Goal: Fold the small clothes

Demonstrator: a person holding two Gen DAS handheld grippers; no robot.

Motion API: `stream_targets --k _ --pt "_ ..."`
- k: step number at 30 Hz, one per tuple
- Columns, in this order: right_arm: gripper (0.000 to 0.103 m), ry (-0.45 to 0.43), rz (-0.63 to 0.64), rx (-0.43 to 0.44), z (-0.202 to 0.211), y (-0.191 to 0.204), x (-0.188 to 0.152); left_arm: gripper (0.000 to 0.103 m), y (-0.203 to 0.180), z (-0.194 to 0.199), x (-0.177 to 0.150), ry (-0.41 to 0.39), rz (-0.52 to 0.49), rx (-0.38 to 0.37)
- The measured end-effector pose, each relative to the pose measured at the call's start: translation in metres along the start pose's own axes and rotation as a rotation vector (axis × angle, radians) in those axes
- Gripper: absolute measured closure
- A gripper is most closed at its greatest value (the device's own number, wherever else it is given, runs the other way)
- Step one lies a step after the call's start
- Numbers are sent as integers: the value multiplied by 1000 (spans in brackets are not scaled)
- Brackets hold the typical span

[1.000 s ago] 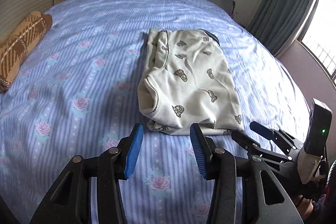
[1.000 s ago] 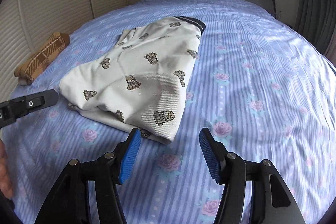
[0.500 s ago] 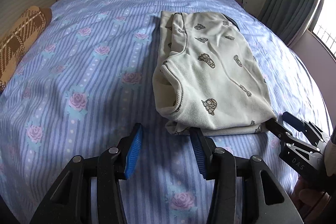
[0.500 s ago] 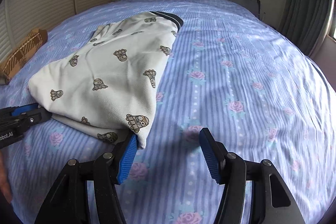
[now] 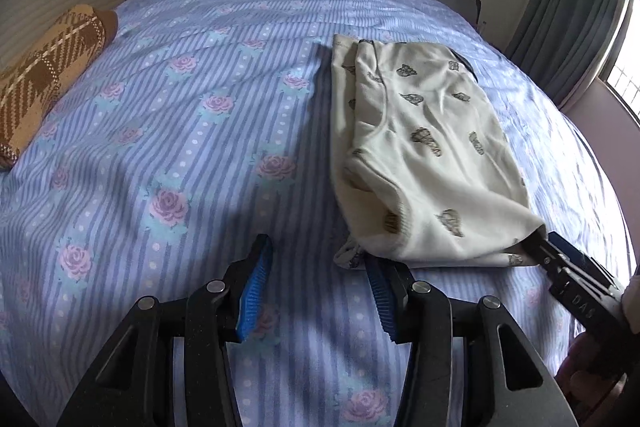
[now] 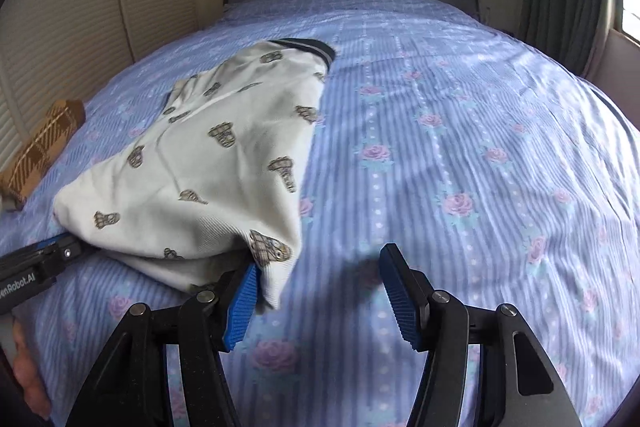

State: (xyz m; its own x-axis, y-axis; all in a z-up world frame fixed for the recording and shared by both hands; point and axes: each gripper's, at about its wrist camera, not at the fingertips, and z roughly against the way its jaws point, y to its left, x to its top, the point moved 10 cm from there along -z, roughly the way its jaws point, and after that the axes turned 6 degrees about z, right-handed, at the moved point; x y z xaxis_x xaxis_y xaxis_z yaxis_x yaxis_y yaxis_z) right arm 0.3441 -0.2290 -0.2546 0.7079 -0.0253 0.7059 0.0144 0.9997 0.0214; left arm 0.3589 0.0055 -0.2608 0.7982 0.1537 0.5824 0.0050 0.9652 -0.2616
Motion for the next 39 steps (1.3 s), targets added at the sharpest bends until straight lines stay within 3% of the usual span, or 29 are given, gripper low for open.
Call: stream_targets --k 2,8,13,16,20,23,26,34,39 --pt "44 14 -35 15 -2 -10 -6 55 0 2 -2 -7 -10 -3" --pt "44 10 30 32 11 2 -20 56 -11 38 -4 -84 -46 -22" --pt "44 -16 -15 109 28 -3 -26 55 -19 74 8 -160 6 -65" --pt "44 -54 -70 164 34 -8 -16 47 -38 81 16 -189 -28 -97" --pt "44 -38 -47 172 20 -1 1 46 -55 53 23 -155 -102 -32" --pt "44 -29 -7 123 7 3 15 46 -45 25 22 -98 -74 14" --pt "44 7 26 128 -8 8 15 46 -26 5 15 -39 -37 52" --pt "44 27 123 87 -6 6 -7 44 -10 7 -1 -36 -34 35" --pt "42 -47 80 151 11 0 26 45 -18 22 31 -80 7 -38"
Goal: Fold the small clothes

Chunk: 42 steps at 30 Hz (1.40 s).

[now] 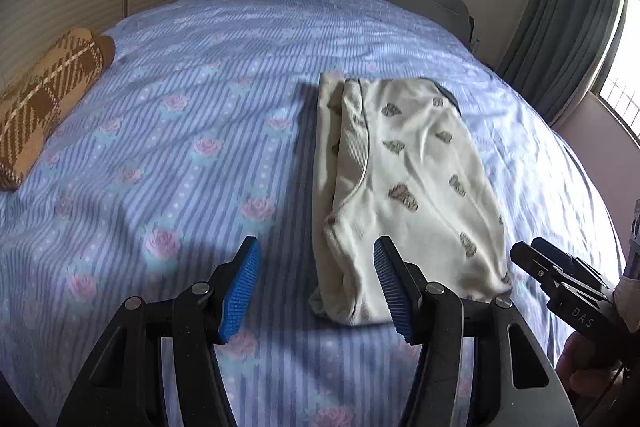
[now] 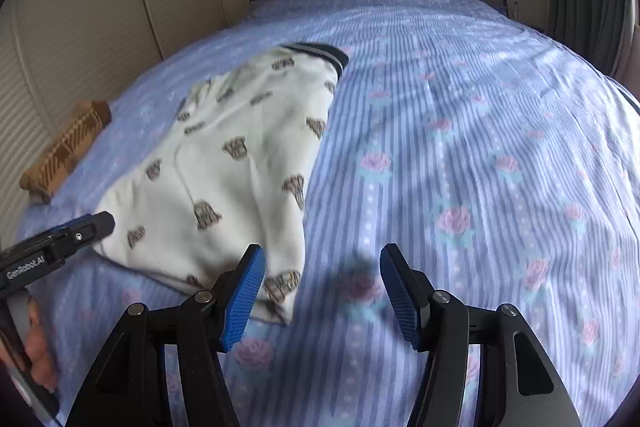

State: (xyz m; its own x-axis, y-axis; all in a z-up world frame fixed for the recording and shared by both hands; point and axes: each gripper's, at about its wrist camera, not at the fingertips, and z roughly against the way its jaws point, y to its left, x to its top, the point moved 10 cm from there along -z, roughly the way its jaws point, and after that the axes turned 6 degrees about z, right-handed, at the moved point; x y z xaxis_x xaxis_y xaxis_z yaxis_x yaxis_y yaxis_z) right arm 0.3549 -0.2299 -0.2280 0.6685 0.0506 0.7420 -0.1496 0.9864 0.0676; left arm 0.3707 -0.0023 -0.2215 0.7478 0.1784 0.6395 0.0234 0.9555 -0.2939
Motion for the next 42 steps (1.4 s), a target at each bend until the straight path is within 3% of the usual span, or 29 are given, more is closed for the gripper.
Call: stream_targets --k 2,6,10,12,13,14,17,22,24,28,30,31,34,39,42 --pt "42 -20 28 -17 -3 -3 22 45 -7 -9 21 3 -16 -9" --pt "42 -24 85 -19 -31 1 68 44 -33 -46 54 92 -85 -76" --pt "41 15 106 -45 -64 0 96 45 -38 -77 78 116 -108 -50" --pt "41 27 96 -44 -73 -2 102 70 -37 -88 83 133 -97 -58" --pt "41 29 82 -44 -75 -5 105 87 -40 -91 83 152 -103 -74" --pt "41 27 69 -34 -76 -6 106 90 -44 -94 82 164 -116 -92" --pt "41 18 61 -25 -75 -10 107 90 -45 -102 84 159 -135 -98" --pt "41 33 76 -27 -81 -13 98 88 -36 -120 88 220 -47 -126" --pt "41 41 65 -20 -84 -16 95 84 -36 -122 91 225 -41 -131" --pt "41 42 32 -1 -89 -21 95 65 -42 -127 100 227 -45 -147" --pt "41 45 19 6 -91 -22 94 63 -44 -129 103 229 -40 -156" --pt "41 46 16 9 -92 -23 93 64 -46 -131 103 235 -49 -158" --pt "41 51 11 13 -94 -25 89 97 -56 -131 101 232 -109 -158" --pt "41 42 5 18 -92 -28 90 98 -48 -116 115 159 -132 -113" --pt "41 47 12 22 -93 -25 90 96 -45 -125 113 195 -145 -100"
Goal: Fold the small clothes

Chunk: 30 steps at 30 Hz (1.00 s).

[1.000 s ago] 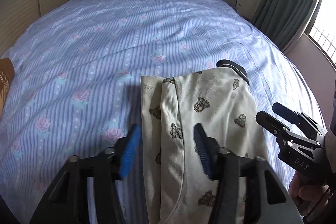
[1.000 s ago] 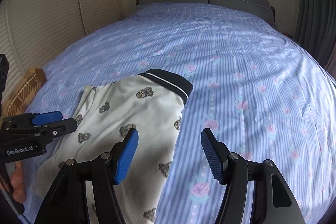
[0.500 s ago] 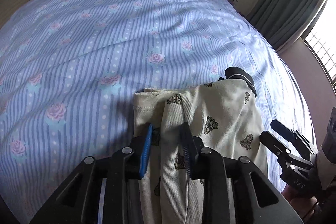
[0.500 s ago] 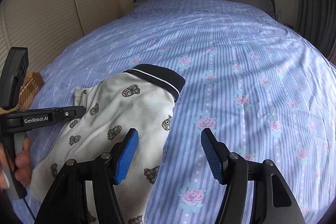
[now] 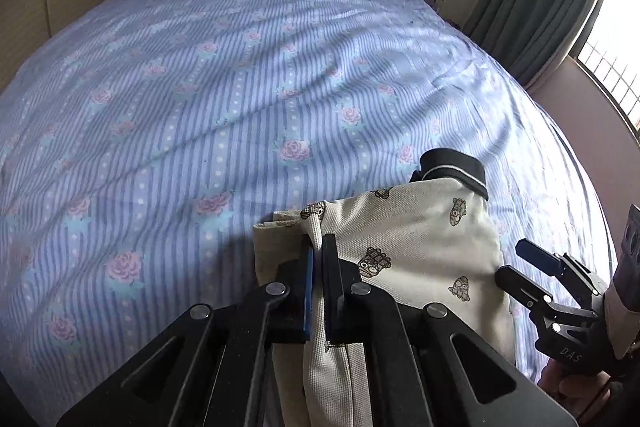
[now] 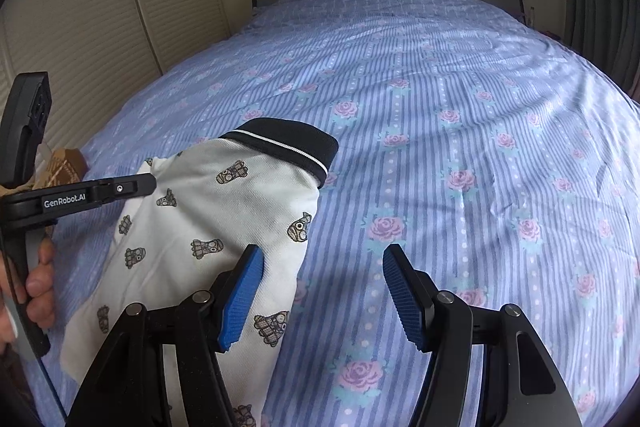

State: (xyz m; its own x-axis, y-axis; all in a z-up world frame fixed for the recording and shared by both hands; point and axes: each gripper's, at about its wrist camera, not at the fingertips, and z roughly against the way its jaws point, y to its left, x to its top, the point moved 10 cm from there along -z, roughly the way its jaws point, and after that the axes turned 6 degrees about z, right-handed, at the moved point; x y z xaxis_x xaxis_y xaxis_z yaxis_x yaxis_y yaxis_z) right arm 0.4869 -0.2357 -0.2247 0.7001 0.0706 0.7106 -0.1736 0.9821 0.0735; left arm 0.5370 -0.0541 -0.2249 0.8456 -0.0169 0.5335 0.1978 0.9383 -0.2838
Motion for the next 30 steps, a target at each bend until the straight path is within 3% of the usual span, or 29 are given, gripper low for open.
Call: stream_targets --k 4,7,8,14,19,24,30 --pt "41 10 5 12 0 3 -2 87 3 -5 -7 15 -9 21" --pt "41 -1 6 50 6 6 -1 47 7 17 -13 -42 9 33" --pt "41 -3 11 62 9 7 0 40 9 27 -18 -66 12 45" --pt "36 -10 34 171 24 18 -2 39 29 82 -89 -75 137 119" --pt "35 13 60 253 27 32 -8 39 38 96 -148 -20 314 41" --pt "35 53 36 275 19 32 -8 39 36 82 -163 -15 371 34" --pt "31 95 -96 308 -4 12 -3 34 27 78 -164 -21 374 22"
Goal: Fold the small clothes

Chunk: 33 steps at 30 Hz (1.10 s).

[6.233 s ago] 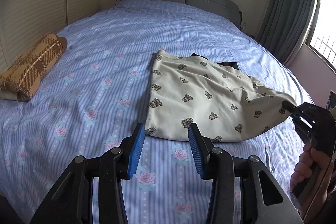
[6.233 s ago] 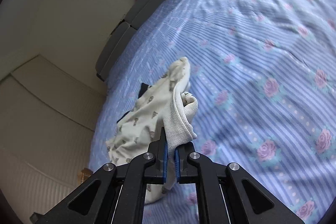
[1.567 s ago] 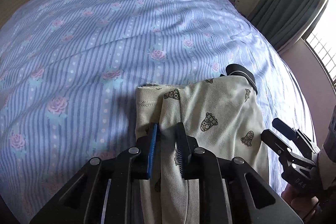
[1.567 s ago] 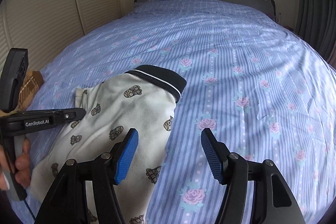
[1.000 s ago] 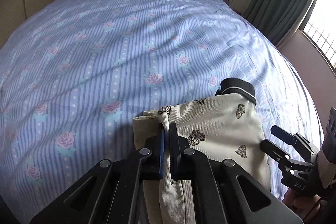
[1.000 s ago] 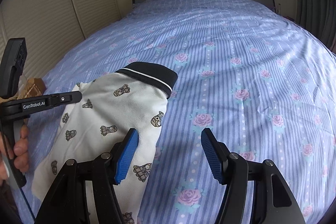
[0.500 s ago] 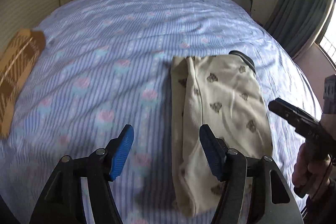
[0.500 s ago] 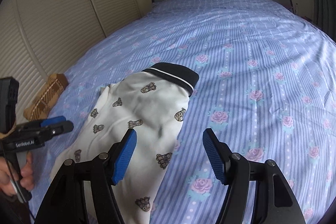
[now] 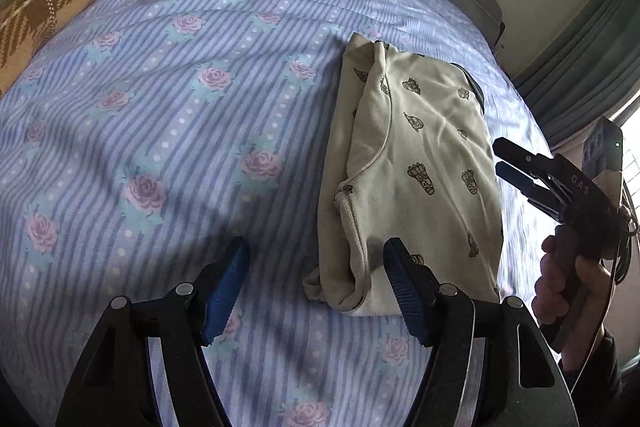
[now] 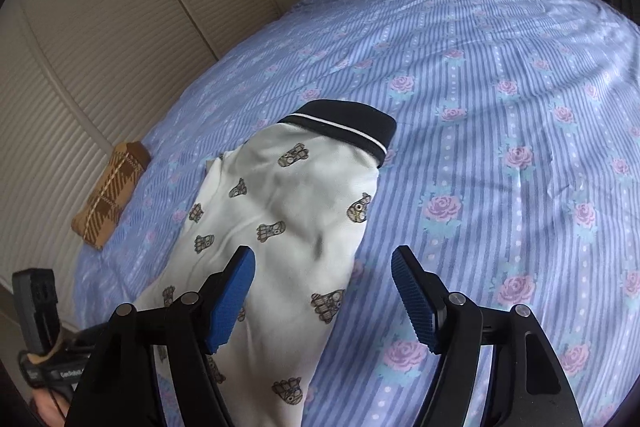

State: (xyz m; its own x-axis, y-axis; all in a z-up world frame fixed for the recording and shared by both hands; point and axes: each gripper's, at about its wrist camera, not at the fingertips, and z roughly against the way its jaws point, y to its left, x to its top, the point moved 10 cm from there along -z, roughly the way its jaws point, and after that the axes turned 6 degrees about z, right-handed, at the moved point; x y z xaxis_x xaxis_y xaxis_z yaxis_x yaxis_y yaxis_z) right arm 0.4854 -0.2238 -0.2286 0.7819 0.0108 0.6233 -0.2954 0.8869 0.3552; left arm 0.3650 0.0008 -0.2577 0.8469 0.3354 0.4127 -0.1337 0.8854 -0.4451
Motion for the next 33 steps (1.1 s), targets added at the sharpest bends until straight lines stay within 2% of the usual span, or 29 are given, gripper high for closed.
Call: stream_targets --k 4,7,14,15,16,17,18,19,21,23,25,28,31,33 --pt "31 9 -133 102 -13 -13 10 33 -3 -3 0 -3 5 4" --pt "31 39 -172 166 -28 -12 17 34 -8 -2 -3 1 8 -17" --pt "31 98 -150 202 -53 0 28 36 -9 -7 -5 -13 30 -43" --pt "32 105 -150 200 -56 1 29 37 -8 -7 -4 -20 34 -42" --pt "33 108 -154 203 -57 2 31 45 -9 -6 -3 -31 35 -44" --pt "42 111 -158 208 -57 3 31 58 -10 -6 -4 -33 32 -53" --pt "59 118 -166 209 -57 3 30 64 -13 -7 -6 -20 28 -66" --pt "65 129 -179 219 -58 3 27 68 -14 -9 -8 -5 28 -74" --pt "74 140 -193 238 -59 4 24 70 -14 -10 -9 -5 32 -73" --pt "77 141 -205 247 -56 2 22 86 -13 -10 -7 2 48 -89" --pt "80 133 -220 257 -53 2 22 89 -14 -9 -6 5 56 -108" --pt "83 114 -224 245 -45 0 24 91 -18 1 -3 -8 26 -126" --pt "84 93 -222 241 -38 9 31 92 -19 14 0 -5 28 -161" --pt "85 77 -214 248 -31 19 37 92 -18 22 9 -15 22 -159"
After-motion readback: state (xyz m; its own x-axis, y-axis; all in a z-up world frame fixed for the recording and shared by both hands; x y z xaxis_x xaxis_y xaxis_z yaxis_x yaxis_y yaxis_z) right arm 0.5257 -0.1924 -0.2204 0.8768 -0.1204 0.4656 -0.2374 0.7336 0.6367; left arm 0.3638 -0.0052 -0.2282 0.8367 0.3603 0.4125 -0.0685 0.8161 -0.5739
